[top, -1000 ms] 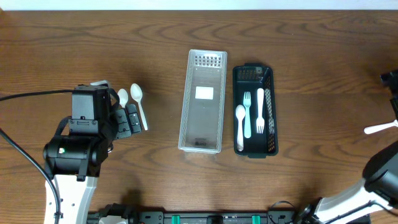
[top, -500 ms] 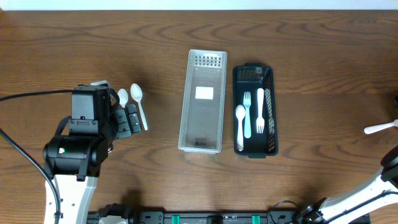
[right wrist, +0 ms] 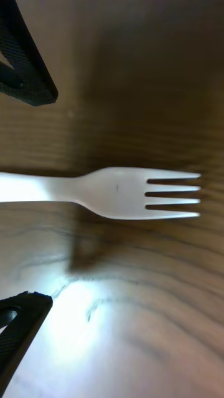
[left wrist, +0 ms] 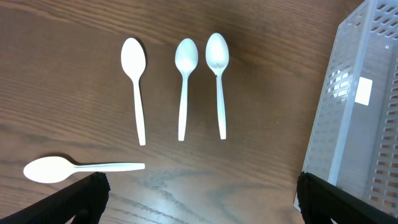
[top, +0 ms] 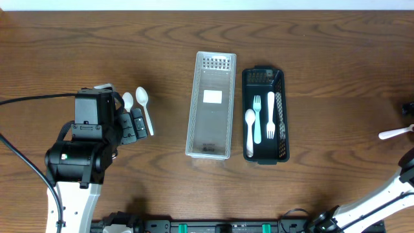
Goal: Pack container
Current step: 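Move the right gripper to the last white fork and grasp it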
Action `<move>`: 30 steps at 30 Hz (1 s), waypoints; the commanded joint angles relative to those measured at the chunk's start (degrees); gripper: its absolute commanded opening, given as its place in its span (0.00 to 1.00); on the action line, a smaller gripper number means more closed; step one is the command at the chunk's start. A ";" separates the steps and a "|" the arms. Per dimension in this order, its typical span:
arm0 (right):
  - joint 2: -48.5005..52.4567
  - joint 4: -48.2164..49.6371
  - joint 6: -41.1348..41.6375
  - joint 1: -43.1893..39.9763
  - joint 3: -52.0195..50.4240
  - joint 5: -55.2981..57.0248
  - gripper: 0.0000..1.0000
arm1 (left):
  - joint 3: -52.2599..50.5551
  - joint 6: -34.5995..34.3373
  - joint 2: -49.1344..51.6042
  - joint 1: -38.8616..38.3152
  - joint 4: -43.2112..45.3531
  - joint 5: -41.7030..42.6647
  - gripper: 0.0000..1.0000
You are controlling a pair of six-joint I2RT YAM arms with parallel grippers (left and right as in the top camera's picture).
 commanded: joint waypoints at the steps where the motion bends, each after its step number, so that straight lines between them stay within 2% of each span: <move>1: 1.27 0.66 -1.97 -0.70 -0.20 -0.85 0.99 | 1.09 0.98 -0.04 0.44 -0.15 -0.68 0.98; 9: 1.60 2.45 -6.10 -0.85 -0.20 -2.25 0.99 | 1.09 0.98 -0.04 0.44 -0.13 -0.68 0.98; 24: 3.13 1.46 -6.12 -0.90 -0.46 -1.81 0.98 | 1.09 0.98 -0.04 0.44 -0.13 -0.68 0.98; 30: 3.13 -0.52 -2.95 -0.90 -0.46 1.49 0.85 | 1.09 0.98 -0.04 0.44 -0.13 -0.68 0.98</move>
